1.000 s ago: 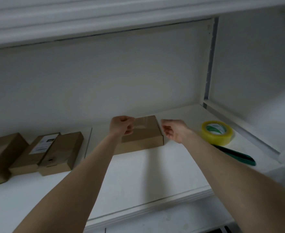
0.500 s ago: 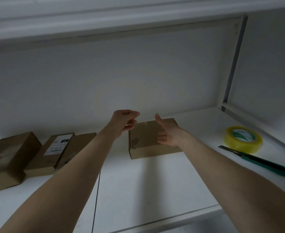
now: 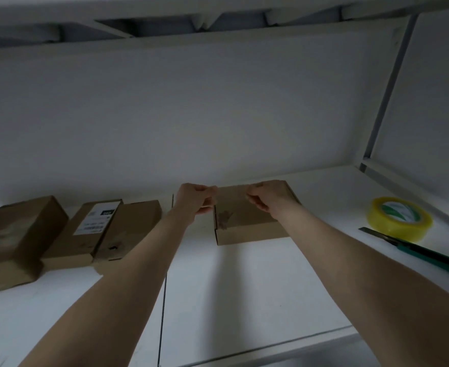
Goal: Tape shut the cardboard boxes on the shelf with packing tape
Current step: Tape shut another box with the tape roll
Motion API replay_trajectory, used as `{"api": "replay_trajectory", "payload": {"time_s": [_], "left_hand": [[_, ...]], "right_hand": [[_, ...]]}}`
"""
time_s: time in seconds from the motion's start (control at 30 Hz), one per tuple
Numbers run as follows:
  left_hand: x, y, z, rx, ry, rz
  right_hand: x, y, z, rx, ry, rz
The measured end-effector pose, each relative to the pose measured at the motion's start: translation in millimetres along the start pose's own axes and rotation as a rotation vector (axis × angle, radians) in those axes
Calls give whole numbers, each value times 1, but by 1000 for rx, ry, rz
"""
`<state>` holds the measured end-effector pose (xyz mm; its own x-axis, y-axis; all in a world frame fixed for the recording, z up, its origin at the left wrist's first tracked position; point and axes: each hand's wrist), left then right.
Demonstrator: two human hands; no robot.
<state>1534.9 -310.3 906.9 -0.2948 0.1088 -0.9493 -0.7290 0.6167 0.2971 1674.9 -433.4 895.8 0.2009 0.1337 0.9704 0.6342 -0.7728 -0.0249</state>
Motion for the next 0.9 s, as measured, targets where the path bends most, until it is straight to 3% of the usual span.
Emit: {"api": "replay_trajectory", "payload": {"time_s": [0.23, 0.5, 0.9], "left_hand": [[25, -7, 4, -125, 43, 30], [18, -3, 15, -157, 44, 49], [34, -11, 14, -156, 11, 157]], "right_hand": [[-3, -16, 4, -124, 198, -296], [6, -19, 8, -155, 253, -350], [-9, -4, 15, -124, 79, -272]]}}
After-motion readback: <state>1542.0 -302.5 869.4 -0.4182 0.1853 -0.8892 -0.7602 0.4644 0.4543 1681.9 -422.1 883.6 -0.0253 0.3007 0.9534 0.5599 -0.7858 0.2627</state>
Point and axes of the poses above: each hand's wrist, its own z-axis towards the middle knuckle, its own y-axis out of the back of the hand, x = y × z, and after that the axes turned 9 degrees about z, right-handed
